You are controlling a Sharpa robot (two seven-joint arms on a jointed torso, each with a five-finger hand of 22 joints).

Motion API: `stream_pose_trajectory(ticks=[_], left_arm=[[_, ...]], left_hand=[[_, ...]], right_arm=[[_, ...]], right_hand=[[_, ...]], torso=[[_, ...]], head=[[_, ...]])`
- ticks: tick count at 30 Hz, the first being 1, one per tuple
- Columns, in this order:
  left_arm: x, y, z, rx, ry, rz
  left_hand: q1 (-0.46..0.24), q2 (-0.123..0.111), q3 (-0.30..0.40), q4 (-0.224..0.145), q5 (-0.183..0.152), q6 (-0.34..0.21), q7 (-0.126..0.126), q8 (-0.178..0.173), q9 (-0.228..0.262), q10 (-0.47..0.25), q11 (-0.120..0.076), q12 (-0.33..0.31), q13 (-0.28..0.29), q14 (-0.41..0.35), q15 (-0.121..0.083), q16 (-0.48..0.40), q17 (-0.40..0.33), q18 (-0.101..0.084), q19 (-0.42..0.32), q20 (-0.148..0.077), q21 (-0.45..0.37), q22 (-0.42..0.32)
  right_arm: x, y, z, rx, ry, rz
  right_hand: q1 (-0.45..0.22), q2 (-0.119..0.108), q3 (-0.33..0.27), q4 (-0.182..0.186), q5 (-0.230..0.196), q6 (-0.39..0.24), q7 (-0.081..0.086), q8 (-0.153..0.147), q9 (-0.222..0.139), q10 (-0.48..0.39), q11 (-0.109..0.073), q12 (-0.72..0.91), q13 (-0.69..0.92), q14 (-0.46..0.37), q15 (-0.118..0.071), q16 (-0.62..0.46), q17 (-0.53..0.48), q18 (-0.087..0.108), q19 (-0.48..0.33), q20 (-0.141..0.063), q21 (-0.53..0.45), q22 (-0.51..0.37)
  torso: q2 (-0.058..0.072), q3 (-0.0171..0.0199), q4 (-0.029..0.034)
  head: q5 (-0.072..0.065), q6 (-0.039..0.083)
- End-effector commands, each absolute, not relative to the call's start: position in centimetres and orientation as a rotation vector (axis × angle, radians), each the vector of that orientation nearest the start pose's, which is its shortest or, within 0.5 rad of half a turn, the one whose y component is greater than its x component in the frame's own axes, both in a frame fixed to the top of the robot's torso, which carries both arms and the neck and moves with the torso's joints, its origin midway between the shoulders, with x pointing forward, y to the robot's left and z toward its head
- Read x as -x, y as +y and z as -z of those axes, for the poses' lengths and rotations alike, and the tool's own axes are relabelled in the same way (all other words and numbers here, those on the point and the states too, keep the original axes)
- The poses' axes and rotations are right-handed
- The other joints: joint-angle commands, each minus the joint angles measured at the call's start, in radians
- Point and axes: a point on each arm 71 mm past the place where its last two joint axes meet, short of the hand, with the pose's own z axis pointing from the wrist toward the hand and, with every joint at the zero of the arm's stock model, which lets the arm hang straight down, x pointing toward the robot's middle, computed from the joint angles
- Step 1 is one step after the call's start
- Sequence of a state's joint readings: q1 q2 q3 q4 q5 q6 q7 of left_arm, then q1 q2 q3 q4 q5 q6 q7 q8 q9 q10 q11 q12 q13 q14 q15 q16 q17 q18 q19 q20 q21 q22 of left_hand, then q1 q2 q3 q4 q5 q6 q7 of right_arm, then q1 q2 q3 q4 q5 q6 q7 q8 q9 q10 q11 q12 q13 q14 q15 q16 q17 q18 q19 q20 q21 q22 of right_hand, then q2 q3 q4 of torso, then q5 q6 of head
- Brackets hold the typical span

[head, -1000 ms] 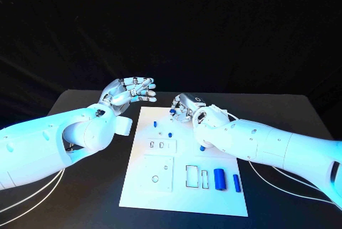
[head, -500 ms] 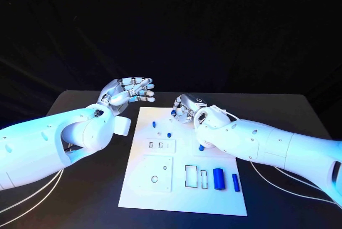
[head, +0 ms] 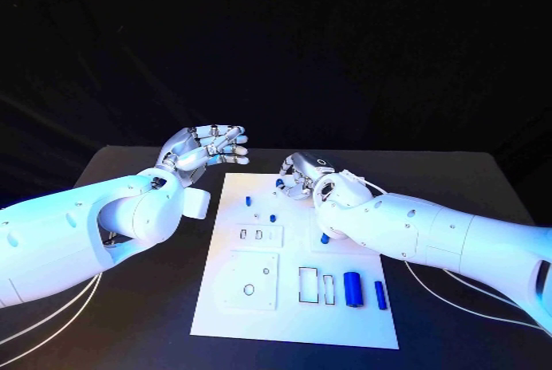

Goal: Assemble the parts on the task board

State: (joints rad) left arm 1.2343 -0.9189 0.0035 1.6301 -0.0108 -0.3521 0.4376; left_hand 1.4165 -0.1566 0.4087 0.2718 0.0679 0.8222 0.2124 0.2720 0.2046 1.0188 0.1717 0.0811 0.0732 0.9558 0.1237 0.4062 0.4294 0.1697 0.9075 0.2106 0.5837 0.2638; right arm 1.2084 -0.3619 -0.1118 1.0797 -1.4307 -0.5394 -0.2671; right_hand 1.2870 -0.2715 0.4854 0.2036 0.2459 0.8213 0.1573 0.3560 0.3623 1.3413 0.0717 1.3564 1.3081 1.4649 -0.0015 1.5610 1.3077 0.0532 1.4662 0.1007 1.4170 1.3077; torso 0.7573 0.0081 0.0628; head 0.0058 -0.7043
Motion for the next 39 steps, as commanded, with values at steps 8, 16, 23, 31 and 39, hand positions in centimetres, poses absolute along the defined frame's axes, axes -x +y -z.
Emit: stream_pose_trajectory(ticks=[8, 16, 23, 31, 39], left_arm=[[-48.2, 22.0, 13.3, 1.038, 1.298, 1.615], [-48.5, 22.6, 13.4, 1.046, 1.291, 1.593], [-48.6, 23.1, 13.5, 1.052, 1.287, 1.584], [-48.6, 23.3, 13.8, 1.055, 1.289, 1.581], [-48.6, 23.4, 14.0, 1.058, 1.293, 1.580]], left_hand=[[-0.007, 0.000, 0.004, -0.001, -0.006, -0.006, 0.020, -0.004, 0.001, 0.001, 0.005, -0.006, 0.000, -0.006, -0.002, 0.004, 0.001, 0.010, -0.007, 0.002, 0.006, 0.002], [-0.009, -0.001, 0.004, -0.001, -0.006, -0.008, 0.021, -0.005, 0.001, -0.001, 0.006, -0.008, 0.000, -0.011, -0.001, 0.001, 0.002, 0.010, -0.011, 0.003, 0.008, 0.002], [-0.009, -0.001, 0.004, -0.001, -0.006, -0.008, 0.021, -0.005, 0.002, -0.001, 0.006, -0.008, 0.000, -0.016, 0.000, -0.001, 0.002, 0.009, -0.014, 0.004, 0.007, 0.002], [-0.009, -0.001, 0.004, -0.001, -0.006, -0.008, 0.020, -0.005, 0.002, -0.001, 0.006, -0.008, 0.000, -0.018, 0.001, -0.002, 0.003, 0.009, -0.016, 0.004, 0.007, 0.002], [-0.009, -0.001, 0.004, -0.001, -0.006, -0.008, 0.020, -0.005, 0.002, -0.001, 0.006, -0.008, 0.000, -0.018, 0.001, -0.002, 0.003, 0.009, -0.016, 0.004, 0.007, 0.002]], right_arm=[[-53.8, -8.9, 20.1, 0.009, 1.505, -0.594], [-52.8, -11.3, 17.1, -0.006, 1.491, -0.646], [-51.9, -15.4, 14.7, -0.070, 1.512, -0.724], [-51.6, -19.7, 14.3, -0.107, 1.566, -0.732], [-52.4, -22.6, 14.8, 0.004, 1.610, -0.592]], right_hand=[[0.060, 0.043, -0.237, 0.075, 0.006, -0.011, 0.021, -0.083, -0.054, -0.016, 0.023, -0.011, 0.000, 0.100, 0.023, 0.001, 0.237, -0.009, -0.004, 0.025, -0.015, 0.137], [0.076, 0.054, -0.260, 0.085, 0.007, 0.011, 0.017, -0.080, -0.056, -0.017, 0.020, -0.011, -0.001, 0.098, 0.022, -0.001, 0.231, -0.006, -0.011, 0.025, -0.029, 0.129], [0.121, 0.065, -0.233, 0.083, 0.006, 0.044, 0.001, -0.066, -0.060, -0.142, 0.005, -0.147, -0.147, 0.074, 0.008, -0.036, 0.141, 0.024, -0.087, 0.013, -0.154, 0.045], [0.130, 0.035, -0.168, 0.083, -0.038, 0.037, 0.006, -0.077, -0.080, -0.360, 0.011, -0.758, -0.708, 0.036, 0.008, -0.136, -0.038, 0.049, -0.148, 0.009, -0.314, -0.051], [0.185, 0.025, -0.229, 0.063, -0.059, 0.025, 0.021, -0.107, -0.099, -0.403, 0.043, -1.096, -1.025, 0.032, 0.034, -0.149, -0.061, 0.060, -0.158, 0.032, -0.380, -0.080]], torso=[[-0.003, -0.0014, -0.0051], [-0.012, -0.0002, -0.0202], [-0.024, 0.0023, -0.0384], [-0.032, 0.0064, -0.0504], [-0.031, 0.0074, -0.0509]], head=[[-0.001, 0.000], [0.008, -0.001], [0.006, -0.001], [-0.004, -0.005], [-0.016, -0.004]])
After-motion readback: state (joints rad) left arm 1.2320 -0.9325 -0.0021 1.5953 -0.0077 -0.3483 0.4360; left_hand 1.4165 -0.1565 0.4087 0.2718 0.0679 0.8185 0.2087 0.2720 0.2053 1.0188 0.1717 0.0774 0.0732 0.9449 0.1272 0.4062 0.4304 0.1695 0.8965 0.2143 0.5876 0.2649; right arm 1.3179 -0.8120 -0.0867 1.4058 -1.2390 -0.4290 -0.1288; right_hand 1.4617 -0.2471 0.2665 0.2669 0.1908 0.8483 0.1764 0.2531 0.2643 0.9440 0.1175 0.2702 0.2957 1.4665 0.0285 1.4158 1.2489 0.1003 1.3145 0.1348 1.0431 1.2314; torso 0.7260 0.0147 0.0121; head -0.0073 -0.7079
